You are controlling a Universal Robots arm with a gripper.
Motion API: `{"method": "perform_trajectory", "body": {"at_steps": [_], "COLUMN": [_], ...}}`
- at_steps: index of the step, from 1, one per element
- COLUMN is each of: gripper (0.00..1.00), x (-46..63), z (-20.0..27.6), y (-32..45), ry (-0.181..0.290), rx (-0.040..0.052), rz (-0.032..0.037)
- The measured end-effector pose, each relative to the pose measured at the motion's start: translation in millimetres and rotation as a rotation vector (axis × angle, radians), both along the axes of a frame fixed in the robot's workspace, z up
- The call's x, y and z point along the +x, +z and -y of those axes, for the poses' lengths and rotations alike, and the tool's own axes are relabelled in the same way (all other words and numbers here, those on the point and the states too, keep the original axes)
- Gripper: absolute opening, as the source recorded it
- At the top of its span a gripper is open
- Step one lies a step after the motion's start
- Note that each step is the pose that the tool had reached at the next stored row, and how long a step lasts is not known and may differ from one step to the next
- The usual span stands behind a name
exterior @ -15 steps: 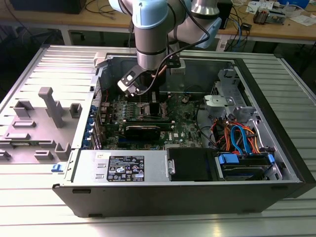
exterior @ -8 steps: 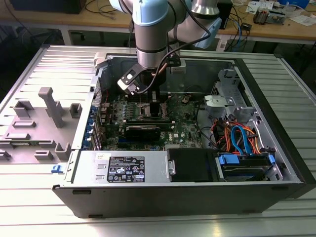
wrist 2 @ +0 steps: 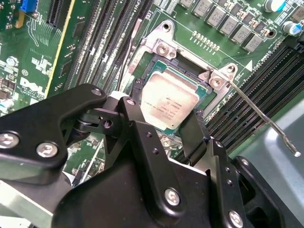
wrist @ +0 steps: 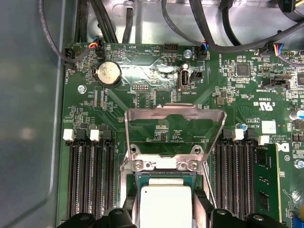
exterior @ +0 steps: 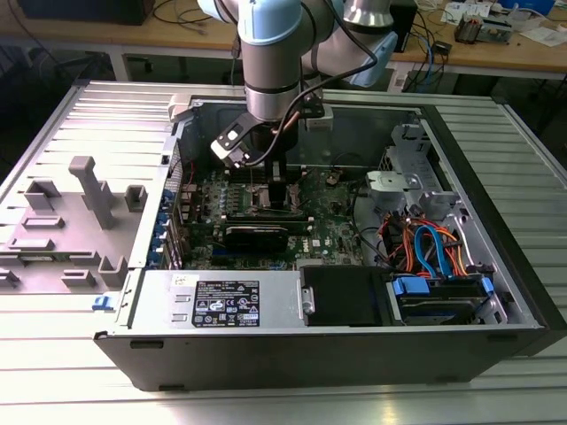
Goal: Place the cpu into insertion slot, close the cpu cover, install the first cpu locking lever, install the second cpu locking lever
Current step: 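Place the cpu into insertion slot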
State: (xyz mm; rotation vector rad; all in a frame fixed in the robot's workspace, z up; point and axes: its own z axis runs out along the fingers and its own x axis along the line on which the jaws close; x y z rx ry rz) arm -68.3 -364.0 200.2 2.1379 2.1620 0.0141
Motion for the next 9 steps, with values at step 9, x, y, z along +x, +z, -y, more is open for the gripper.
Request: {"method": "perform_trajectory", "body": {"at_steps": [9], "gripper": [0.58], "x": [2.4], "z": [-0.1], "y": [-0.1], "ry": [-0.001], "rx": [-0.0005], "rz": [0.0001]}}
